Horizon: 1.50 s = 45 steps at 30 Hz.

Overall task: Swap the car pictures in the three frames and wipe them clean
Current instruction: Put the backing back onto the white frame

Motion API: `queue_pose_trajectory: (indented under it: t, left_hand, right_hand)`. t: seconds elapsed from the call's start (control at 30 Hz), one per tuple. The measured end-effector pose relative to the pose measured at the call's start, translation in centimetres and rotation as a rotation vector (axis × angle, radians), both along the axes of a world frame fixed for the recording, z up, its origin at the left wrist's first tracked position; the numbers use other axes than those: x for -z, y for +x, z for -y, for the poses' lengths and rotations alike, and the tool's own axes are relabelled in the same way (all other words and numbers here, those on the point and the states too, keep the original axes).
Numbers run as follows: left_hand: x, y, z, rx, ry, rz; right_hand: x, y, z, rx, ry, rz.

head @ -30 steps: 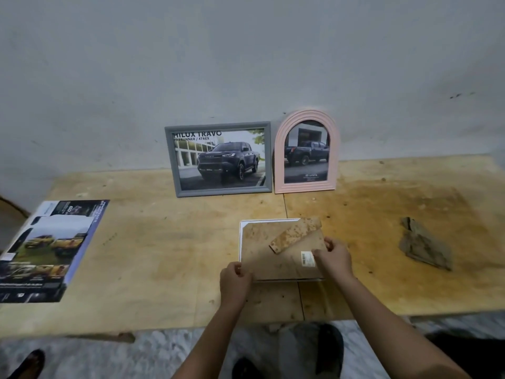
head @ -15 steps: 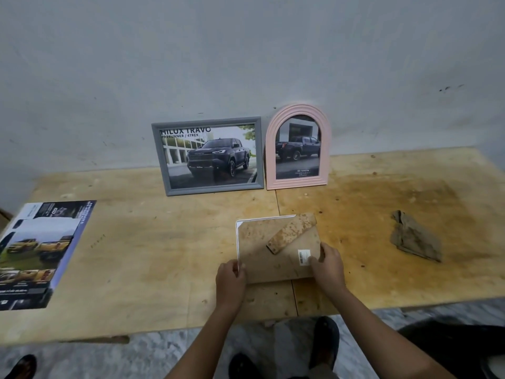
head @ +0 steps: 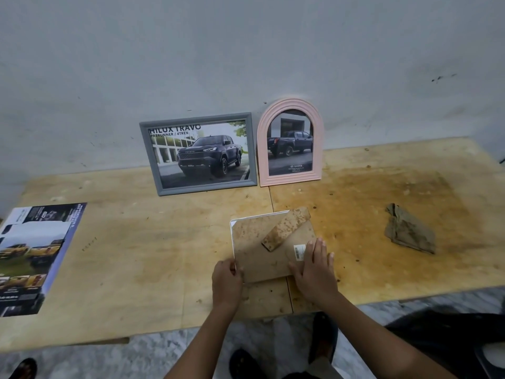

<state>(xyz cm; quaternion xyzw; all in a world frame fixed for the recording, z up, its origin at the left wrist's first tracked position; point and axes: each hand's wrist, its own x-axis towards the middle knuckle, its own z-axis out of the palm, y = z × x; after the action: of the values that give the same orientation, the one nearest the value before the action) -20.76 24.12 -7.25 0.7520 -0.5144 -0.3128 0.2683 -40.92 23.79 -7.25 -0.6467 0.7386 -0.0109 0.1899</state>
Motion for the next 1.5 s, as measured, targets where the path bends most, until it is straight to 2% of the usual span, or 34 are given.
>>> queue_pose_trajectory:
  t: [0.47,0.6,0.7,0.83,0.9,0.93,1.03,1.13,1.3,1.5]
  left_hand:
    - [-0.9,-0.7,-0.3,-0.009,-0.022,0.012]
    - [-0.8,-1.1,-0.3,-0.052,0.004,-0.015]
    - [-0.6,-1.2,-0.3,-0.057,-0.002,-0.021]
    - [-0.7,-1.2,-0.2,-0.054,0.002,-0.031]
    - [-0.6,-1.3,-0.1,-0.063,0.002,-0.036]
    - [-0.6,-1.3,-0.1,-0.070,0.002,-0.039]
    - [-0.7,-1.4,0.0,-0.082,0.014,-0.053]
    - [-0.8,-1.4,0.0,-0.079,0.018,-0.058]
    - [-0.8,-1.4,0.4,-0.131,0.052,-0.088]
    - [-0.7,-1.3,0.9,-0.150,0.077,-0.068]
  right_hand:
    - [0.0,1.7,-0.2,-0.032,0.061,0.027]
    - [0.5,1.7,-0.2,-0.069,0.060,-0.028]
    - [0.7,2.1,-0.2,-0.067,0.178,-0.021]
    - [0.2,2.2,-0.2,-0.174,0.058,-0.057]
    - [-1.1,2.0,0.0,-0.119,0.060,0.018]
    - [-1.8,1.7,0.1,-0.041,0.058,0.135]
    - [-2.1,-0.3,1.4,0.175,-0.128,0.227]
    - [-1.5,-2.0,2.1,0.403,-0.049,0.355]
    - [-1.3,-3.4,2.8,0.534,-0.017,0.592]
    - [-1.2,-3.9,2.9,0.622,0.003,0.622]
